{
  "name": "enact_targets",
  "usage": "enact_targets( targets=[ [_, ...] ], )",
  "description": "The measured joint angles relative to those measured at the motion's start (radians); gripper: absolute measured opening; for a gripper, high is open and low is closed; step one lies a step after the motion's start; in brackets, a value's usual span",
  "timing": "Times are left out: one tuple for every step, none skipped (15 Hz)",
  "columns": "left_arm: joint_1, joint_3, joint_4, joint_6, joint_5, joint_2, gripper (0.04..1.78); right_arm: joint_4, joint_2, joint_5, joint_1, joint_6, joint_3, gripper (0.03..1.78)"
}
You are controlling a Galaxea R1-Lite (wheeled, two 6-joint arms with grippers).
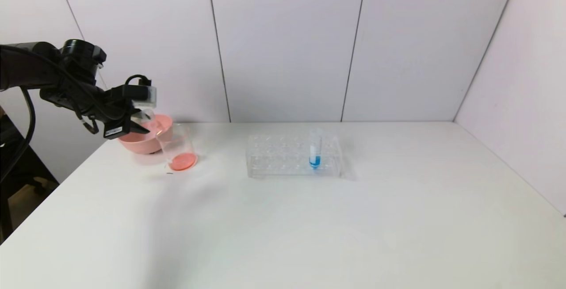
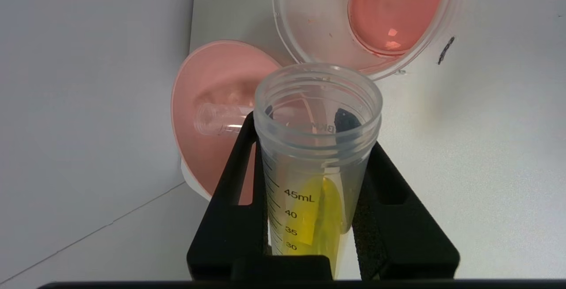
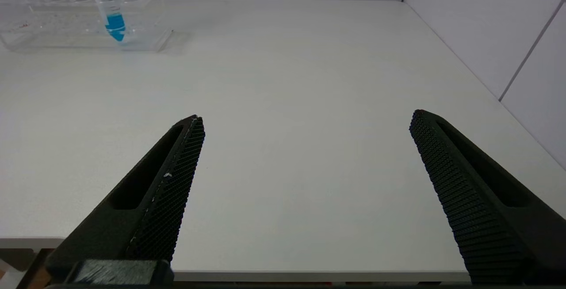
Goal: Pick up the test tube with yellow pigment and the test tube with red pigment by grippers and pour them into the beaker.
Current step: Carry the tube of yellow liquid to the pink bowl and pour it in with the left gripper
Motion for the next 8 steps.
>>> enact_targets(
  targets=[
    [-0.004, 0.0, 0.0, -0.001, 0.011, 0.0, 0.54, 0.0, 0.0, 0.0, 0.0, 0.0, 0.0, 1.7],
    [-0.008, 0.0, 0.0, -0.003, 0.017, 0.0, 0.54, 0.0, 0.0, 0.0, 0.0, 0.0, 0.0, 1.7],
    [-0.011, 0.0, 0.0, -0.004, 0.021, 0.0, 0.54, 0.0, 0.0, 0.0, 0.0, 0.0, 0.0, 1.7],
    [-0.014, 0.0, -0.001, -0.005, 0.03, 0.0, 0.54, 0.0, 0.0, 0.0, 0.0, 0.0, 0.0, 1.7],
    [-0.017, 0.0, -0.004, -0.006, 0.053, 0.001, 0.54, 0.0, 0.0, 0.0, 0.0, 0.0, 0.0, 1.7],
    [-0.022, 0.0, -0.007, -0.006, 0.078, 0.002, 0.54, 0.0, 0.0, 0.0, 0.0, 0.0, 0.0, 1.7],
    [-0.028, 0.0, -0.011, -0.008, 0.101, 0.004, 0.54, 0.0, 0.0, 0.0, 0.0, 0.0, 0.0, 1.7],
    [-0.034, 0.0, -0.014, -0.01, 0.116, 0.008, 0.54, 0.0, 0.0, 0.0, 0.0, 0.0, 0.0, 1.7]
  ],
)
